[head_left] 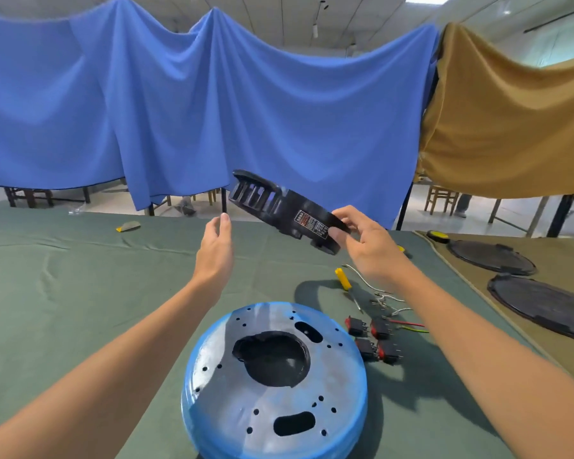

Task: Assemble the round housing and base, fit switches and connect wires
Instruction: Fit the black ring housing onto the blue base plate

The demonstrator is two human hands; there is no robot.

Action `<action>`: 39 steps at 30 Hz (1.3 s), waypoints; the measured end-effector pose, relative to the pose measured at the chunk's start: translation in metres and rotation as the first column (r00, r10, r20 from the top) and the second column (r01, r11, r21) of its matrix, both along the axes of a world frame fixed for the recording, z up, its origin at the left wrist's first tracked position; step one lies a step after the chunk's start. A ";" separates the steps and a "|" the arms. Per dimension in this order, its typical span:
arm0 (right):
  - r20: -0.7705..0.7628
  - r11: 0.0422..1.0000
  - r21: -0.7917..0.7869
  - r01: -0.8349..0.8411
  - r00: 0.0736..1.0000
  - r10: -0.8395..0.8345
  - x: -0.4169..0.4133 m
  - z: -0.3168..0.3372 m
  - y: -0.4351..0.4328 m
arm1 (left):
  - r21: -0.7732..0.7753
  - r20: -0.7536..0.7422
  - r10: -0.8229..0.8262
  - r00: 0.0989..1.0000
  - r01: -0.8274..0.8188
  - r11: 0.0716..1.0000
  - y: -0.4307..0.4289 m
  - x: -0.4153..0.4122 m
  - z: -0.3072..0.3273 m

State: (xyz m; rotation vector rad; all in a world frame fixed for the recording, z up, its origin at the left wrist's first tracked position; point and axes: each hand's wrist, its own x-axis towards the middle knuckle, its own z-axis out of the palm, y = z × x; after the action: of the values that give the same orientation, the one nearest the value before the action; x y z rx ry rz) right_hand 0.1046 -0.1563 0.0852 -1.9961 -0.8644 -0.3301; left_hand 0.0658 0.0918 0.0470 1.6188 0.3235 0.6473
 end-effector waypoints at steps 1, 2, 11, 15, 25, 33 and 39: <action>-0.060 0.998 0.053 -0.037 0.997 0.040 -0.003 0.003 -0.001 | 0.023 0.036 -0.021 0.999 0.020 1.000 -0.002 -0.002 0.003; -0.124 0.990 0.122 -0.075 0.988 0.090 -0.007 0.006 -0.002 | 0.054 0.075 -0.041 0.996 0.037 0.998 -0.004 -0.005 0.007; -0.442 0.668 0.735 -0.116 0.666 0.601 -0.028 0.017 -0.015 | 0.106 -0.029 0.003 1.000 0.000 0.994 -0.007 -0.028 0.023; -0.491 0.628 0.778 -0.032 0.592 0.638 -0.039 0.009 -0.017 | 0.010 -0.109 -0.068 0.992 0.070 0.997 -0.016 -0.039 0.023; -0.674 0.789 0.603 0.120 0.605 0.423 -0.062 0.003 -0.025 | 0.149 -0.142 0.086 0.986 -0.064 0.987 -0.024 -0.058 0.020; -0.757 0.912 0.300 0.278 0.651 0.051 -0.062 -0.023 -0.024 | 0.460 -0.411 0.128 0.903 0.084 0.884 -0.021 -0.100 0.027; -0.697 0.941 0.091 0.326 0.696 -0.174 -0.082 -0.037 -0.010 | 0.452 -0.546 0.136 0.827 0.153 0.879 -0.016 -0.127 0.009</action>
State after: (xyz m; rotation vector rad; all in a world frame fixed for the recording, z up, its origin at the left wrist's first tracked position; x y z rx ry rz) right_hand 0.0229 -0.1659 0.0485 -1.8230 -0.0699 0.1719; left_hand -0.0608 0.0759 0.0559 2.2913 0.6250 0.2181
